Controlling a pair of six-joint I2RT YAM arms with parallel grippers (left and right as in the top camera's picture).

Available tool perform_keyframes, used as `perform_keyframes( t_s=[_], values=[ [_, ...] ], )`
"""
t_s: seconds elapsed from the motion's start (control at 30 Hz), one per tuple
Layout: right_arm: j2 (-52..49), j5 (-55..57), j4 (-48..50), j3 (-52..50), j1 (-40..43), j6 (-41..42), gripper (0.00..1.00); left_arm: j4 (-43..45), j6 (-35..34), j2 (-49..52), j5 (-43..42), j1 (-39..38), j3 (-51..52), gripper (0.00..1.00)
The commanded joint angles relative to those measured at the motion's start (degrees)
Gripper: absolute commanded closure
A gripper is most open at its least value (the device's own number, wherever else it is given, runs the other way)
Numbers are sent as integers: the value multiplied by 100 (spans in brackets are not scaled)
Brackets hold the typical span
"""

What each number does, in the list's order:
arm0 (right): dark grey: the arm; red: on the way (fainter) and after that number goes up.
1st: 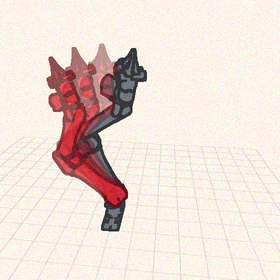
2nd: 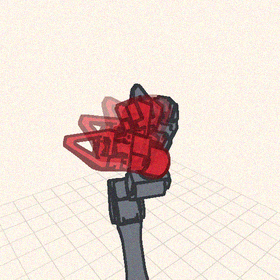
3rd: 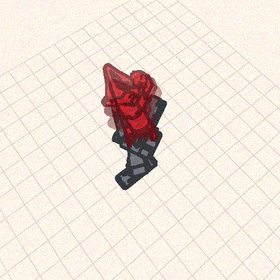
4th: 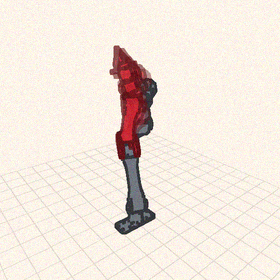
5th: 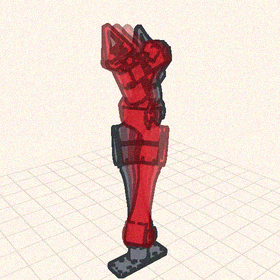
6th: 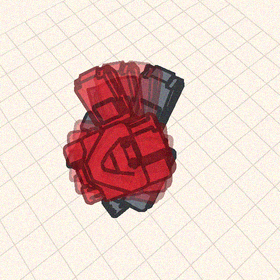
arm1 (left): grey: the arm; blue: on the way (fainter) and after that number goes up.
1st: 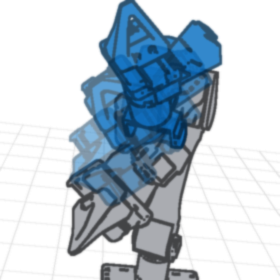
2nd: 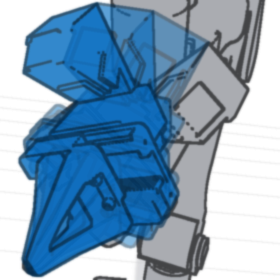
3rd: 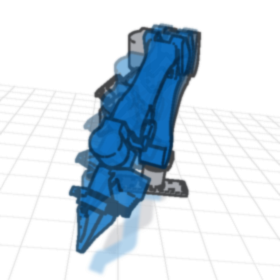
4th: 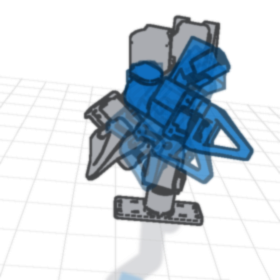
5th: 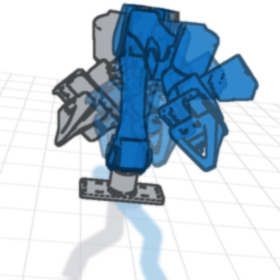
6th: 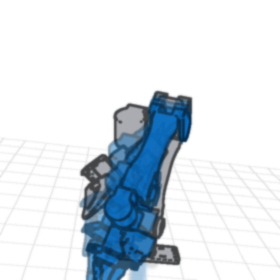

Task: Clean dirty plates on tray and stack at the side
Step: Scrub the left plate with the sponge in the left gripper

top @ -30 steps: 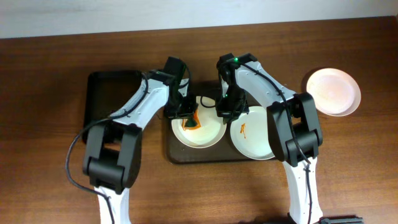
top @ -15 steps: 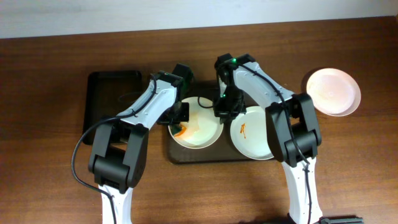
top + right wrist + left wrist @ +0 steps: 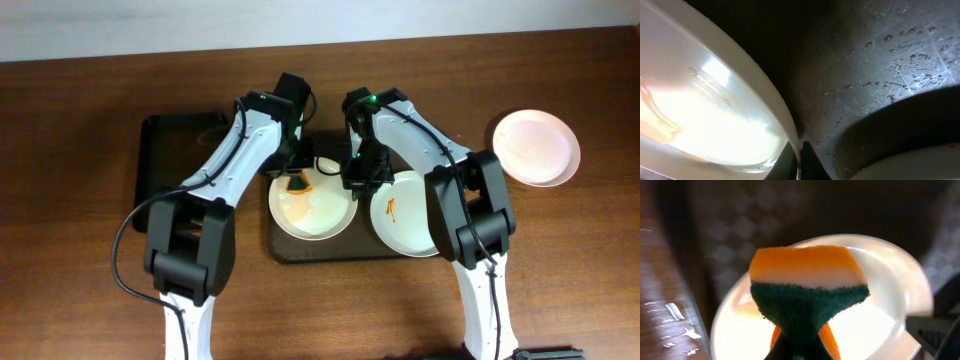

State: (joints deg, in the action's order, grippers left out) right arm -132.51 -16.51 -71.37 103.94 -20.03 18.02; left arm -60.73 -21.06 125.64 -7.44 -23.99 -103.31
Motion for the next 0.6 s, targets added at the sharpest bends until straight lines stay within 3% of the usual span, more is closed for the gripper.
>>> perform_keyframes(
  t_s=[0.0, 0.1, 0.33, 0.57],
  values=[
    [-63, 350, 28, -94, 50, 50, 96, 138, -114, 94, -883, -133, 354, 100],
    [-63, 350, 28, -92, 50, 52, 96, 345, -168, 96, -1237, -328, 590, 100],
    [-63, 348, 20, -92, 50, 52, 96, 452, -184, 98, -970, -678, 1172, 100],
    [-63, 352, -68, -94, 52, 46, 96, 514, -184, 98, 1366, -511, 1526, 100]
  ],
)
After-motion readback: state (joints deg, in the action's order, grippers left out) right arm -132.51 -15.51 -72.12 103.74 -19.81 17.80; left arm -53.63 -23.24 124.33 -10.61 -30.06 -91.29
